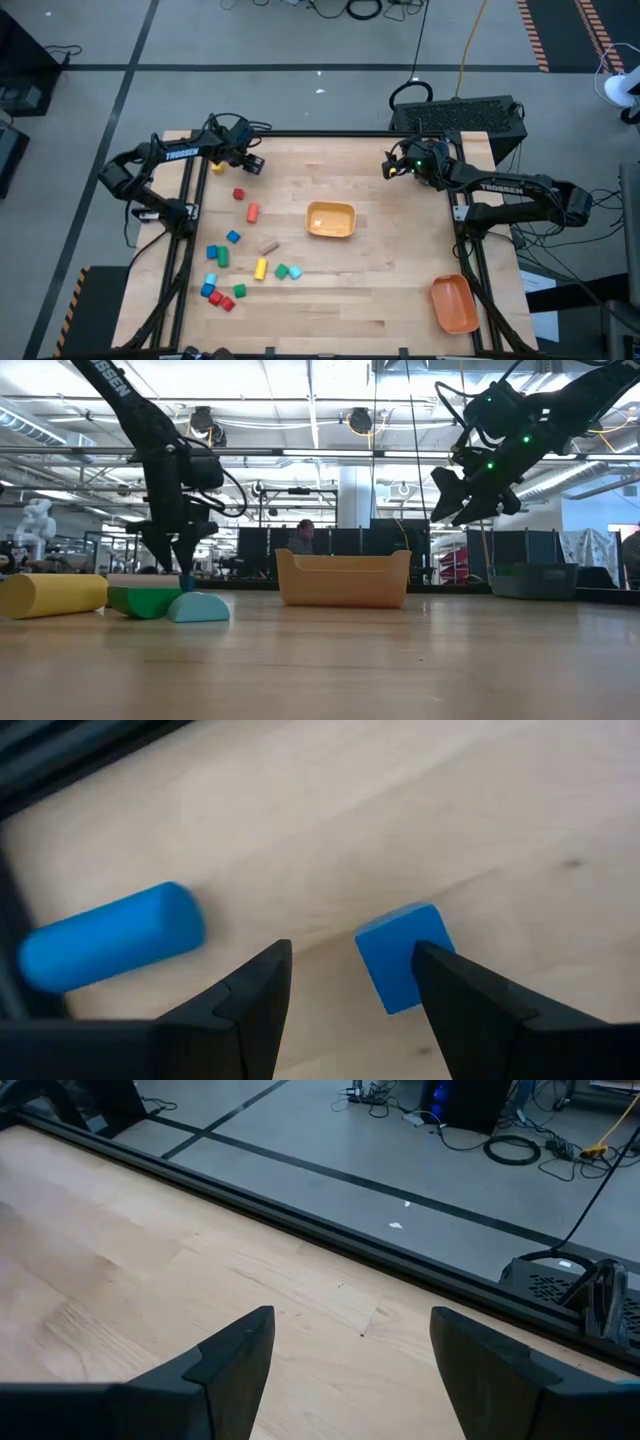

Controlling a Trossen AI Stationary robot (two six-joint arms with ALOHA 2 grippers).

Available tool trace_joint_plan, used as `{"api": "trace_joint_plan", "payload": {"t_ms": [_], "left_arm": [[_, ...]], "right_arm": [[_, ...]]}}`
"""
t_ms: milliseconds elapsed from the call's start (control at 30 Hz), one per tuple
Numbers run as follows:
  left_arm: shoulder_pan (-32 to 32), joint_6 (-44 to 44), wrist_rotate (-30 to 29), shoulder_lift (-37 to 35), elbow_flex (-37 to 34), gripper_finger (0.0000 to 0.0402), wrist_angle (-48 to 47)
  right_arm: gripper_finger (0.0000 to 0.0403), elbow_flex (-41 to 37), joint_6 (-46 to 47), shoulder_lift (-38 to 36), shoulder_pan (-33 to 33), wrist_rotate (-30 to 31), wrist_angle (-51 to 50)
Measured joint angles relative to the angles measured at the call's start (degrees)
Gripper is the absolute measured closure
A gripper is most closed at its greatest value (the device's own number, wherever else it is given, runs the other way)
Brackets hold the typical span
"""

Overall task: Sort blocks by size
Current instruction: Put the blue square block into the blue bin

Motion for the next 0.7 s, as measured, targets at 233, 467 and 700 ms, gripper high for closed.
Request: {"api": "trace_joint_plan", "payload": {"t_ms": [233, 467, 700], "left_arm": [[-1.1, -1.8, 3.8, 0.1, -0.1, 0.0187, 2.6], [-2.9, -3.9, 4.2, 0.0, -0.1, 0.0187, 5.2], [-4.2, -5.9, 3.0, 0.0, -0.2, 0.0187, 4.2]], "right_arm": [[0.0149, 0.0, -0.2, 0.0, 0.0, 0.0, -0.6], [0.0149, 0.0, -0.1, 0.0, 0.0, 0.0, -1.1], [0.0149, 0.0, 0.0, 0.0, 0.0, 0.0, -1.7]]}}
